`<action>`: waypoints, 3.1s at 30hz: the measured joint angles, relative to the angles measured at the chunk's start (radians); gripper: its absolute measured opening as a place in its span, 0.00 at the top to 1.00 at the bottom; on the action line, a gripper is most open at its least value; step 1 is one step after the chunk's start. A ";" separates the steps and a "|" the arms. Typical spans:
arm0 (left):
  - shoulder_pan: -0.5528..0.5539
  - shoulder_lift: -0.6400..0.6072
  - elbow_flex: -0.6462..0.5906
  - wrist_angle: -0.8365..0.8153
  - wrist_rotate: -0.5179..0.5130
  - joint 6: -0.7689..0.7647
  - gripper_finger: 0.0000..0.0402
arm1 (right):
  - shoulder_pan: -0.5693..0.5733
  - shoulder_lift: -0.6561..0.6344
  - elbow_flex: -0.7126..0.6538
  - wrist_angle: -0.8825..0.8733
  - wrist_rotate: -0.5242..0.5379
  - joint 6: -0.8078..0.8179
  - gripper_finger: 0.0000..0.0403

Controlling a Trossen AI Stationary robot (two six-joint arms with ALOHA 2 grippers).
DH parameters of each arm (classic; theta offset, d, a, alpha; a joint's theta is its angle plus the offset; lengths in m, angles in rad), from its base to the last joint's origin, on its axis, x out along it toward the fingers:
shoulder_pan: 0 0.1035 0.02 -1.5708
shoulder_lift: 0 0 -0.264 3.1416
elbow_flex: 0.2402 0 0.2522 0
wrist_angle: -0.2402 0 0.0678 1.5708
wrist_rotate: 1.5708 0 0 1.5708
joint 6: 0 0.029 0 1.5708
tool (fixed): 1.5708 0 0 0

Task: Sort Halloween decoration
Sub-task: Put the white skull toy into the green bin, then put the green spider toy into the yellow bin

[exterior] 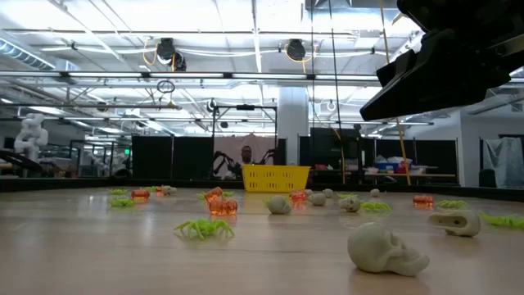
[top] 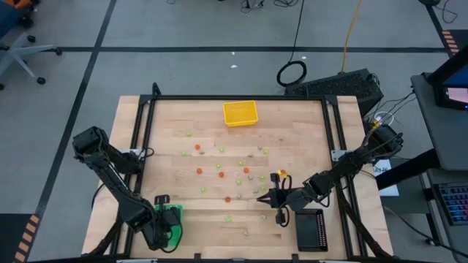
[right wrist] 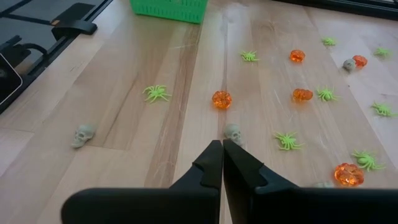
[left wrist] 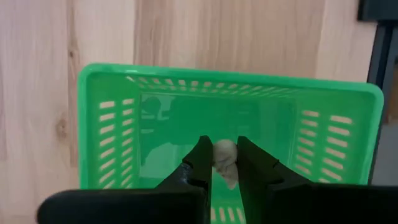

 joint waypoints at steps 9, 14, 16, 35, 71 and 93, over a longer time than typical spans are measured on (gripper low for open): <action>0.002 0.000 0.000 -0.015 -0.022 -0.041 0.61 | -0.003 0.000 0.000 0.007 0.001 0.036 0.98; 0.025 -0.007 0.002 -0.027 -0.023 -0.069 0.58 | -0.012 0.000 0.000 -0.004 -0.003 0.055 0.93; 0.039 -0.013 0.008 -0.031 -0.025 -0.085 0.58 | -0.016 0.000 0.000 -0.014 -0.004 0.075 0.90; 0.081 -0.029 0.043 -0.026 -0.826 0.023 0.57 | -0.079 0.000 0.270 -0.755 -0.004 0.233 0.80; 0.375 -0.022 -0.002 0.541 -0.485 0.705 0.57 | 0.079 0.008 0.367 -0.920 -0.260 0.675 0.80; 0.312 0.049 -0.003 0.645 -0.486 0.691 0.57 | 0.078 0.125 0.367 -1.017 -0.314 0.676 0.62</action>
